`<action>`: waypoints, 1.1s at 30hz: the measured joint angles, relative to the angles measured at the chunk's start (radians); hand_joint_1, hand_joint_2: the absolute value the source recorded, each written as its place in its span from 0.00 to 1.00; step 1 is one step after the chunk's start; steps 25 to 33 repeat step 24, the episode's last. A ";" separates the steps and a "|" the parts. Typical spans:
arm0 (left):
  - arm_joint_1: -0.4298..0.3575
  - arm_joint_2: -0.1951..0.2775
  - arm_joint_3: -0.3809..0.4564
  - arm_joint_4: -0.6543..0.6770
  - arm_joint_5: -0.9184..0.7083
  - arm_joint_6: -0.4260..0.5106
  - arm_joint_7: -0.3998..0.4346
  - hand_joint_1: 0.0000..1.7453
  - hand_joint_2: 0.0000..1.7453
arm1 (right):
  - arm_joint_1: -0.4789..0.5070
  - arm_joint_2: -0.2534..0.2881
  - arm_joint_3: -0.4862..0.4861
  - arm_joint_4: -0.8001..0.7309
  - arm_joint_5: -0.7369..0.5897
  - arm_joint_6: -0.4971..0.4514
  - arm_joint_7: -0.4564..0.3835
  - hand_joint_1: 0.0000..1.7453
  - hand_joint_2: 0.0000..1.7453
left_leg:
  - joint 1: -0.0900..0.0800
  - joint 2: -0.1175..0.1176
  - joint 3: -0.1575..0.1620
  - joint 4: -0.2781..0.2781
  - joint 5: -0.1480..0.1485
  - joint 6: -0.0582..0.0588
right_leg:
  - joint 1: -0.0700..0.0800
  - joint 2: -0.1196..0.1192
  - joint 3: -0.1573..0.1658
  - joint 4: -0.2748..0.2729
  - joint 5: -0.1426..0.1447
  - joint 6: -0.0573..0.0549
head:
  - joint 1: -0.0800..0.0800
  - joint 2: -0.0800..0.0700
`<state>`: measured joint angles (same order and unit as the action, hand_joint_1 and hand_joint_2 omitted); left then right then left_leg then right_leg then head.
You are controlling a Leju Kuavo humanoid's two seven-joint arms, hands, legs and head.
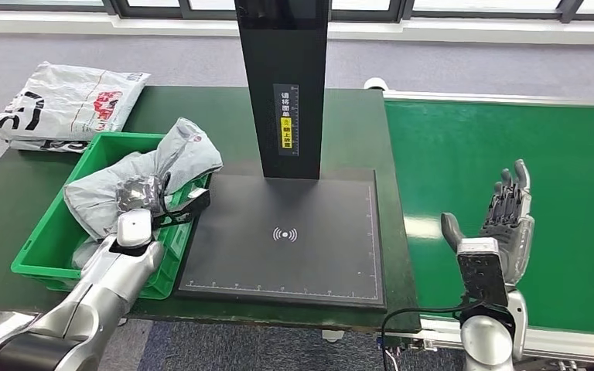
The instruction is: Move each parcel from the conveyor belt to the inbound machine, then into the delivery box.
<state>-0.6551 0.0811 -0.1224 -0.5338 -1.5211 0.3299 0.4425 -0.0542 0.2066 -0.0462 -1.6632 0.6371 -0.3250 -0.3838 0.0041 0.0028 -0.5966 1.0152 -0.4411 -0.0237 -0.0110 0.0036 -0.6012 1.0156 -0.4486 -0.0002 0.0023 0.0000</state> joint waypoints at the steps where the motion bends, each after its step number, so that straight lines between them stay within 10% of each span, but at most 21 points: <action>1: 0.008 -0.006 0.021 -0.013 0.020 0.058 -0.052 0.00 0.00 | 0.002 -0.002 0.000 0.000 -0.007 -0.003 0.003 0.00 1.00 | 0.000 0.000 0.000 0.000 0.000 0.000 | 0.000 0.000 0.000 0.000 0.000 0.000 | 0.000 0.000; 6: 0.131 -0.073 0.182 -0.266 0.369 0.358 -0.583 0.00 0.00 | 0.030 -0.029 0.000 0.000 -0.057 -0.028 0.006 0.00 1.00 | 0.000 0.000 -0.002 0.000 -0.001 0.002 | -0.002 0.000 -0.001 0.000 -0.001 0.001 | 0.000 0.000; 8: 0.173 -0.089 0.205 -0.351 0.368 0.372 -0.630 0.00 0.00 | 0.034 -0.039 0.000 0.000 -0.066 -0.032 0.003 0.00 1.00 | -0.001 -0.001 -0.002 0.000 -0.002 0.003 | -0.003 0.000 -0.001 0.000 -0.001 0.002 | 0.000 0.000; 12: 0.218 -0.104 0.223 -0.446 0.279 0.372 -0.516 0.00 1.00 | 0.035 -0.051 0.000 0.000 -0.074 -0.034 0.000 0.00 1.00 | -0.001 0.000 -0.003 0.000 -0.003 0.004 | -0.004 0.000 -0.002 0.000 -0.002 0.003 | 0.000 0.000; 16: 0.232 -0.110 0.243 -0.491 0.241 0.372 -0.496 0.00 1.00 | 0.035 -0.060 0.000 0.000 -0.080 -0.037 0.001 0.00 1.00 | -0.001 -0.001 -0.004 0.000 -0.003 0.004 | -0.003 -0.001 -0.002 0.000 -0.002 0.003 | 0.000 0.000; 20: 0.241 -0.112 0.252 -0.512 0.231 0.372 -0.494 0.00 0.00 | 0.034 -0.065 0.000 0.001 -0.082 -0.038 0.001 0.00 1.00 | -0.001 -0.002 -0.004 0.000 -0.003 0.004 | -0.003 -0.002 -0.002 0.000 -0.002 0.003 | 0.000 0.000; 33: 0.245 -0.120 0.258 -0.525 0.207 0.372 -0.486 0.00 0.00 | 0.030 -0.065 0.000 0.002 -0.081 -0.040 0.009 0.00 1.00 | -0.001 -0.002 -0.004 0.000 -0.003 0.004 | -0.003 -0.002 -0.002 0.000 -0.002 0.003 | 0.000 0.000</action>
